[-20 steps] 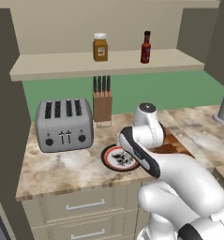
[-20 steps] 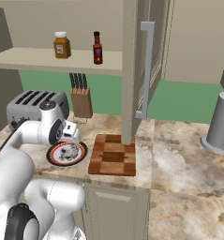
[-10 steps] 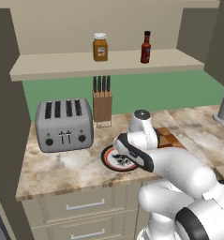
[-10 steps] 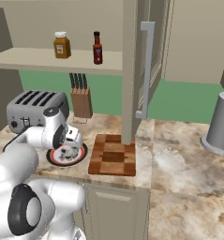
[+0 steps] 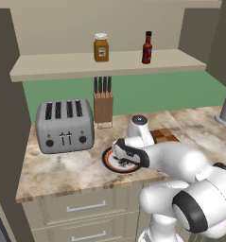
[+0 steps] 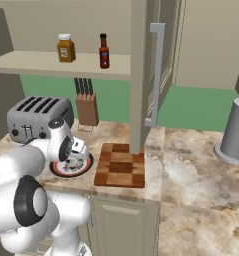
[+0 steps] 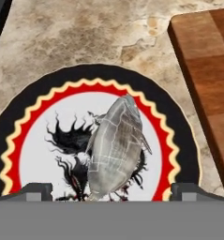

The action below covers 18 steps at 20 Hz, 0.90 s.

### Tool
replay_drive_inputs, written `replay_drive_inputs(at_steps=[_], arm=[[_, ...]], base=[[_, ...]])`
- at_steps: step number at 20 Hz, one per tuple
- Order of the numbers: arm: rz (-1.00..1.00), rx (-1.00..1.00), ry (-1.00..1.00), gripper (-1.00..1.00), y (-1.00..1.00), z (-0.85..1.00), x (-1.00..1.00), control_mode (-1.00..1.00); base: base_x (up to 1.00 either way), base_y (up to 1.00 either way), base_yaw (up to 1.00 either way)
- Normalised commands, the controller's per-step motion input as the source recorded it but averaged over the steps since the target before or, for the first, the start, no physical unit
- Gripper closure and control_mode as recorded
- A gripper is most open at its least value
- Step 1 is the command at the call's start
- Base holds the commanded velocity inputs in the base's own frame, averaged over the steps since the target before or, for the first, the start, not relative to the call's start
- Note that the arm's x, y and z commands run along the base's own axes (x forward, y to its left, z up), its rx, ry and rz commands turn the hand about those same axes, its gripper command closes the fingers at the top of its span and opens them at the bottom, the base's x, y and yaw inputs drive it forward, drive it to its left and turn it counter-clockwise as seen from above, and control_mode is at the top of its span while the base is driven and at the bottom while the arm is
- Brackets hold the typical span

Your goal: Pick the fish from the plate and place it on the cutting board. Then pick the condiment bottle from the cabinet and place it next to the cutting board.

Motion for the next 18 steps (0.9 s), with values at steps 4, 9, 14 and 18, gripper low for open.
replay_drive_inputs(at_steps=[4,9,14,18], arm=[[-0.03,0.0,0.0,-1.0,0.03,-0.21,0.2,-1.0],[-0.03,0.0,0.0,-1.0,0.03,-0.19,0.19,-1.0],[-0.03,0.0,0.0,-1.0,0.01,-0.18,0.18,-1.0],[-0.03,0.0,0.0,-1.0,0.0,-0.18,0.16,-1.0]], base=[[0.0,0.0,0.0],[0.0,0.0,0.0],[0.0,0.0,0.0],[0.0,0.0,0.0]])
